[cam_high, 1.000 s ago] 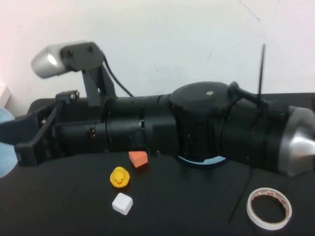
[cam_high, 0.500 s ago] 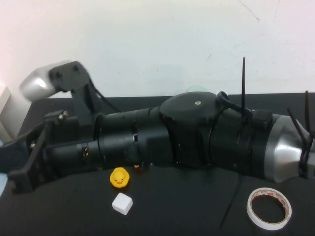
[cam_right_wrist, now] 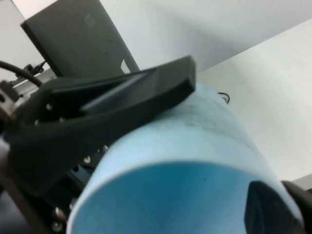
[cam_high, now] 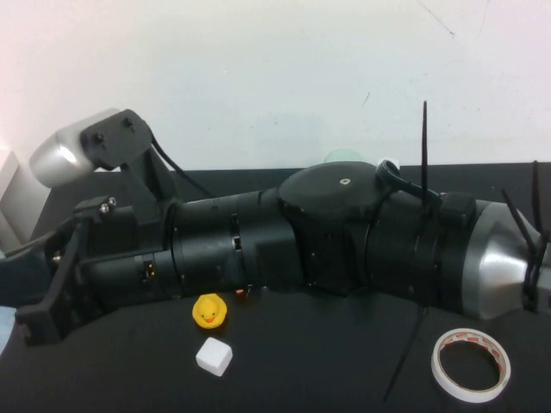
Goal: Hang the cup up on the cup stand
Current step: Adjust the cup with two arms
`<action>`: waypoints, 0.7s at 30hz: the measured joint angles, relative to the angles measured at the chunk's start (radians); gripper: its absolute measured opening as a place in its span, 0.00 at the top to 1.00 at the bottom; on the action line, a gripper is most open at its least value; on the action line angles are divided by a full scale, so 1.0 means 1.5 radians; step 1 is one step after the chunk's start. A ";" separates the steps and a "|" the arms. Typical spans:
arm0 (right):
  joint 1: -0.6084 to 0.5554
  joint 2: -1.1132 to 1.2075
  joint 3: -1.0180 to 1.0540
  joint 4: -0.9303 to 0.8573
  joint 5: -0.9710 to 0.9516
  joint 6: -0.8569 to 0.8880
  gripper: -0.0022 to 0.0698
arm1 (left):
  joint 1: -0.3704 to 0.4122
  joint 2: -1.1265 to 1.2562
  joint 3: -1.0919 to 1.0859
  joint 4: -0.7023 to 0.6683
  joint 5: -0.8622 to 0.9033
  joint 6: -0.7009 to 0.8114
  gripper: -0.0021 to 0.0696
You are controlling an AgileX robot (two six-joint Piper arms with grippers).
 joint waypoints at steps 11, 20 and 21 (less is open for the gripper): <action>-0.022 0.004 0.000 -0.007 0.034 0.016 0.89 | 0.000 0.000 -0.001 -0.004 0.025 0.087 0.14; -0.080 -0.005 0.000 -0.106 0.117 0.136 0.47 | 0.000 0.000 -0.005 0.002 0.027 0.160 0.14; -0.086 -0.008 0.000 -0.125 0.130 0.143 0.45 | 0.000 0.000 -0.009 0.002 0.024 0.183 0.14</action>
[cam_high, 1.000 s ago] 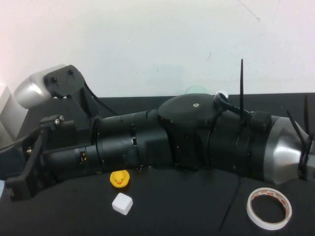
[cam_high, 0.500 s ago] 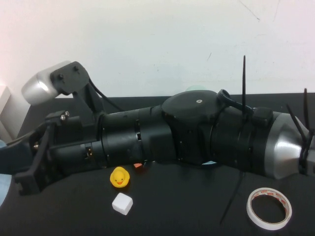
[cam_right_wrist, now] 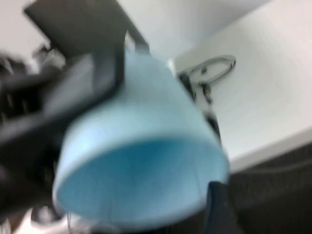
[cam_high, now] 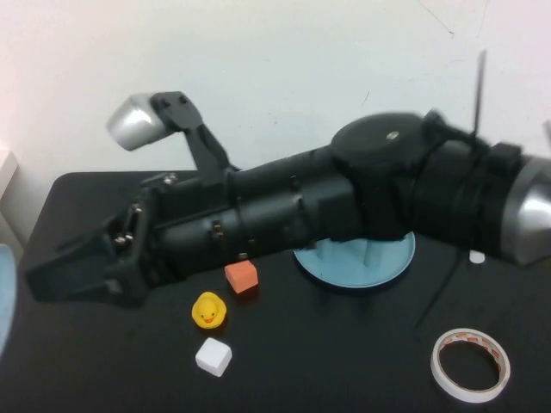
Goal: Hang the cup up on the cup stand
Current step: Adjust the cup with two arms, then place the cup on the cup holder
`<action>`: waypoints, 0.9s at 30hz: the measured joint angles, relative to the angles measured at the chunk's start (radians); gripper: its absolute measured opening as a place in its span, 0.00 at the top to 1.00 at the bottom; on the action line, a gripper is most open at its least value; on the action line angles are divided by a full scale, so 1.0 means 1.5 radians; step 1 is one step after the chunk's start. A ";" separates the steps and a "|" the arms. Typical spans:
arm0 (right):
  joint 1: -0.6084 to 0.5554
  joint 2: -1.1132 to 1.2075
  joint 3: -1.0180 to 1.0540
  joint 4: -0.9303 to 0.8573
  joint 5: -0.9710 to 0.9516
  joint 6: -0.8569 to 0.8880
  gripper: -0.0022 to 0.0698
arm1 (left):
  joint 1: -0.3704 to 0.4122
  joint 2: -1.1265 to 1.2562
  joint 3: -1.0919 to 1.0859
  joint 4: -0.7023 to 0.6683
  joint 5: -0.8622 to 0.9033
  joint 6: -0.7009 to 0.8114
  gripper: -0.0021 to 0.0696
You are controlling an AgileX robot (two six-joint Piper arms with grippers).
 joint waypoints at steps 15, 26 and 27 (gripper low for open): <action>-0.070 -0.080 0.000 -0.519 0.300 0.232 0.90 | 0.000 0.168 -0.198 0.010 0.117 0.758 0.14; -0.073 -0.224 0.066 -0.927 0.313 0.463 0.96 | 0.000 0.446 -0.331 0.022 0.309 0.840 0.14; -0.073 -0.243 0.084 -0.942 0.314 0.469 0.96 | 0.000 0.476 -0.355 0.023 0.341 0.841 0.14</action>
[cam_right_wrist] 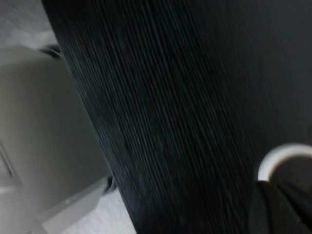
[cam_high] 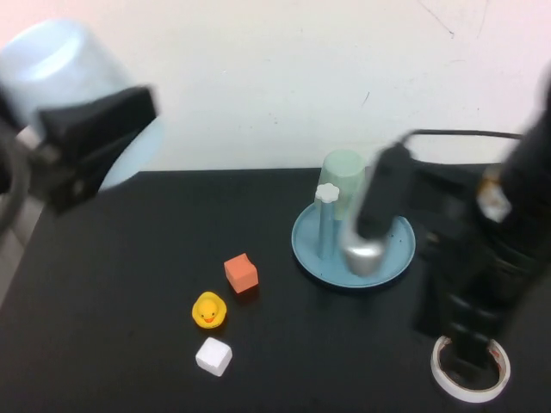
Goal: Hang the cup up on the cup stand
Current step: Place the cup on the cup holder
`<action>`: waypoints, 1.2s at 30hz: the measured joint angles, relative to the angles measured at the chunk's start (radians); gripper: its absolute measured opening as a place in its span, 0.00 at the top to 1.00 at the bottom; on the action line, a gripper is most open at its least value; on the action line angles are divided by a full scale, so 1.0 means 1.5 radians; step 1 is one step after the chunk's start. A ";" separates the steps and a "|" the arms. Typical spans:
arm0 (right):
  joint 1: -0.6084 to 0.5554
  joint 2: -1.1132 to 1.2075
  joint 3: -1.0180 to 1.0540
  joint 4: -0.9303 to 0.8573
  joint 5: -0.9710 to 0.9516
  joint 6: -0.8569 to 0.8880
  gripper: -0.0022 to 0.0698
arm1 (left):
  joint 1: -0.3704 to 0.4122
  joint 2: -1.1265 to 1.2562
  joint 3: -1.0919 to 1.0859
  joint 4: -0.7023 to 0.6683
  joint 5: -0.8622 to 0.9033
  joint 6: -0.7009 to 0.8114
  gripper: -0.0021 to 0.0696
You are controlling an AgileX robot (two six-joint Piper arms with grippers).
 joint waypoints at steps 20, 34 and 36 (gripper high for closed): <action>0.000 -0.389 0.322 -0.260 -0.014 0.242 0.97 | -0.307 0.447 -0.351 0.003 -0.125 0.169 0.14; 0.000 -0.518 0.368 -0.292 0.001 0.314 0.97 | -0.383 0.803 -0.662 -0.003 -0.198 0.187 0.14; 0.000 -0.525 0.368 -0.293 0.001 0.331 0.97 | -0.383 0.844 -0.709 -0.003 -0.206 0.187 0.14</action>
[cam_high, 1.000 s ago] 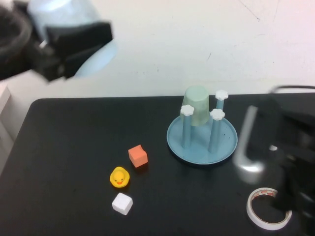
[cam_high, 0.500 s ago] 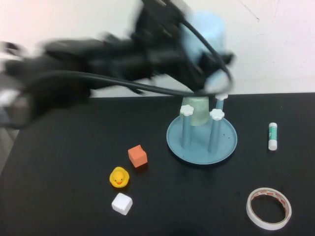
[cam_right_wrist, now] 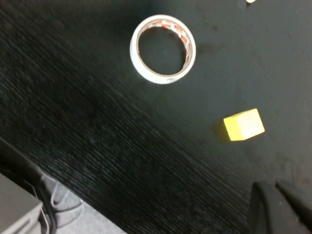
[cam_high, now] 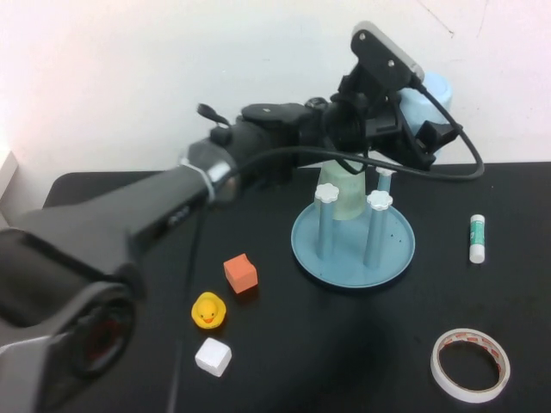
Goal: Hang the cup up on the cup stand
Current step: Place the cup on the cup holder
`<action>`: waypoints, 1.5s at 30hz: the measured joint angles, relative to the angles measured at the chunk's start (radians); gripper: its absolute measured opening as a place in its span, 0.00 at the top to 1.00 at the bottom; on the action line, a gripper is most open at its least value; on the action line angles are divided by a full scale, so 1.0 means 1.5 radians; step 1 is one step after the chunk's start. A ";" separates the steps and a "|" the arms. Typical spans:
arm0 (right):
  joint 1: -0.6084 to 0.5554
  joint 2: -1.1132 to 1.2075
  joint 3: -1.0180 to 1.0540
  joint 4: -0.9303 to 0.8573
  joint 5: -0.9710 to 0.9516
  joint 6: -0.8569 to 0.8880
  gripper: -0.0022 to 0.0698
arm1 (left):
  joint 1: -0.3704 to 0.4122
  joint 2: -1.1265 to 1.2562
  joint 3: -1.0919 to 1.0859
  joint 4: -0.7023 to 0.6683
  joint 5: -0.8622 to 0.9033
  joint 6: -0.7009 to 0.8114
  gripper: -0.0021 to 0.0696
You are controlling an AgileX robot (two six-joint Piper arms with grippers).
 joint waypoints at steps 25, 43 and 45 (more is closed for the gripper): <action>0.000 -0.003 0.000 -0.009 0.000 0.078 0.97 | -0.001 0.200 -0.193 -0.004 -0.084 -0.098 0.14; 0.000 -0.003 0.000 -0.009 0.000 0.084 0.97 | -0.001 0.201 -0.196 -0.004 -0.076 -0.152 0.14; 0.000 -0.003 0.000 -0.009 0.000 0.081 0.97 | -0.001 0.202 -0.197 -0.004 -0.074 -0.152 0.14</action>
